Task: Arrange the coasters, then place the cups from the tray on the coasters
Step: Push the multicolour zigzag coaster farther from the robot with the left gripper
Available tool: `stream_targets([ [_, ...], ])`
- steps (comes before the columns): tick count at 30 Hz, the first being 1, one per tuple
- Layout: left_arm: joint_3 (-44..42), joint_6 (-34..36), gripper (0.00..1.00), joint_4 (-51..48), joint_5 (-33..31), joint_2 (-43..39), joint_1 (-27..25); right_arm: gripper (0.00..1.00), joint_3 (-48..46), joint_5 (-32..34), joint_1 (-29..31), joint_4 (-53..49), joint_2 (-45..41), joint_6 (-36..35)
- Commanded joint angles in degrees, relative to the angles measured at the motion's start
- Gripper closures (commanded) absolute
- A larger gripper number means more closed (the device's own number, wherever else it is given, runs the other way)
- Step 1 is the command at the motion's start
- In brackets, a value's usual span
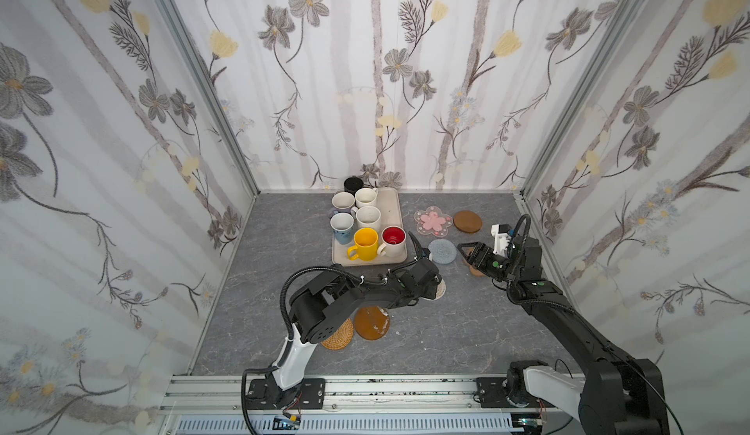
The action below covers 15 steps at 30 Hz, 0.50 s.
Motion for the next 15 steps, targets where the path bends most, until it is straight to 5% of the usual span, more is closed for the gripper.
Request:
stream_targets([
  [1, 3.05, -1.17, 0.73, -3.88, 2.45, 2.89, -0.53, 0.28, -0.38, -1.20, -0.38, -0.53, -0.47, -0.07],
  [8, 8.26, -0.80, 0.71, -3.83, 2.96, 5.50, -0.77, 0.26, -1.02, -0.66, -1.73, -0.86, -0.44, -0.29],
  [15, 11.70, 1.53, 0.47, -3.89, 1.95, 2.02, -0.86, 0.25, -0.77, -0.31, -5.20, -1.52, -0.44, 0.43],
])
